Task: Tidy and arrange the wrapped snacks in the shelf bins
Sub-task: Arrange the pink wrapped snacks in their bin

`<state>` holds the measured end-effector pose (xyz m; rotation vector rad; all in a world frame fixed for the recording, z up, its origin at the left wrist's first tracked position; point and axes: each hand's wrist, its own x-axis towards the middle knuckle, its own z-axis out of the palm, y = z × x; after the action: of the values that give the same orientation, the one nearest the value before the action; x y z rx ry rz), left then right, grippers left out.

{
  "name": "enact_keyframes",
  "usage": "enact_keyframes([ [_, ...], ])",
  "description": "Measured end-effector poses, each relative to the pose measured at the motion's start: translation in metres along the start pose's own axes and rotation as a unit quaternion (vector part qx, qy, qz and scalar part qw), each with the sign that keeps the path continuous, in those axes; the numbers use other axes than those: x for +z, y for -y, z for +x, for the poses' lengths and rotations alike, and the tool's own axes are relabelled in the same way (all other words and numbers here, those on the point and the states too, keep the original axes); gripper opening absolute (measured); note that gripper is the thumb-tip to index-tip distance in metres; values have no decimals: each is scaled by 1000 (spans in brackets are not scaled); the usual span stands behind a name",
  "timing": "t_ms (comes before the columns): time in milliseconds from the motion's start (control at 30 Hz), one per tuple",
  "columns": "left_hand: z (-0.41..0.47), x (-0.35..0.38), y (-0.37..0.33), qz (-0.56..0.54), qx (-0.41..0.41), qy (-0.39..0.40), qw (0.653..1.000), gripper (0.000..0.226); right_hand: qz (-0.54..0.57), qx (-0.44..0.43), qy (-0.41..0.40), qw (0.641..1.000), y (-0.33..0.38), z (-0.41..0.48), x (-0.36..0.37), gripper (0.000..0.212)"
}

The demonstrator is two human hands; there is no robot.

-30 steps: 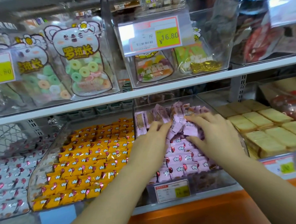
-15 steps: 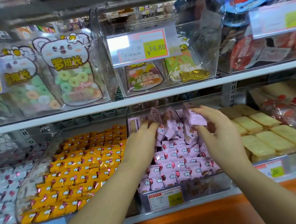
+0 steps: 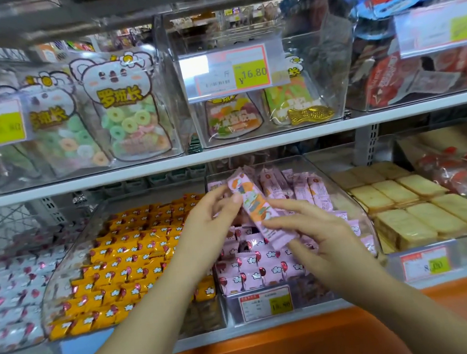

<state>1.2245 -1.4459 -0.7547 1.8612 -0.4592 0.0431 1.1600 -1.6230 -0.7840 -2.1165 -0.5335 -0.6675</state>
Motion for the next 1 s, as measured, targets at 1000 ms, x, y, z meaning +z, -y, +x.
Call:
enact_keyframes([
  [1000, -4, -13, 10, 146, 13, -46, 988, 41, -340, 144, 146, 918, -21, 39, 41, 21],
])
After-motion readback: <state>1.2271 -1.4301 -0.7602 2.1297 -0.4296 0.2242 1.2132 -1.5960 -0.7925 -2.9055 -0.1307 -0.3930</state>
